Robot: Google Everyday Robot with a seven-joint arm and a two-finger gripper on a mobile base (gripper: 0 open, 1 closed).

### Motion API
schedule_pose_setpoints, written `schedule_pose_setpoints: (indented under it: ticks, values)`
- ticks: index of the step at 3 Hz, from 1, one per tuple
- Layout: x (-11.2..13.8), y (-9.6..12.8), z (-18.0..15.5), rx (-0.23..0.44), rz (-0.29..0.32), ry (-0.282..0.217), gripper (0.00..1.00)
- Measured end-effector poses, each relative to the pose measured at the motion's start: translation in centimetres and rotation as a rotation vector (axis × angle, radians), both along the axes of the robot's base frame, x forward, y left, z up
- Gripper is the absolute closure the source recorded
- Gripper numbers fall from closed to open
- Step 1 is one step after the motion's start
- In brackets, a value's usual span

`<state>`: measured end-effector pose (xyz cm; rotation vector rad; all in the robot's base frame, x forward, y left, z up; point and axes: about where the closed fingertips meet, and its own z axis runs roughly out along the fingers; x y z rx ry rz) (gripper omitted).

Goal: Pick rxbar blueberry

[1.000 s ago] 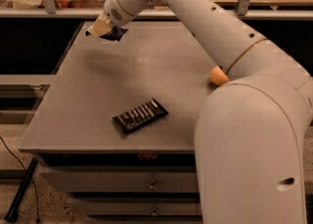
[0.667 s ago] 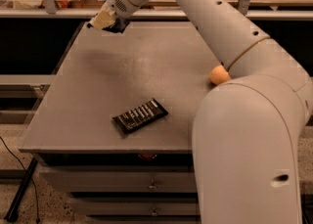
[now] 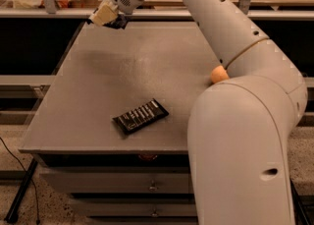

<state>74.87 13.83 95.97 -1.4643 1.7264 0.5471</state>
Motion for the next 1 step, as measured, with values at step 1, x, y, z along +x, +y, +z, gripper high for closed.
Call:
schedule_pose_setpoints:
  ticks: [1]
  values:
    - [-0.06, 0.09, -0.13, 0.007, 0.017, 0.013, 1.00]
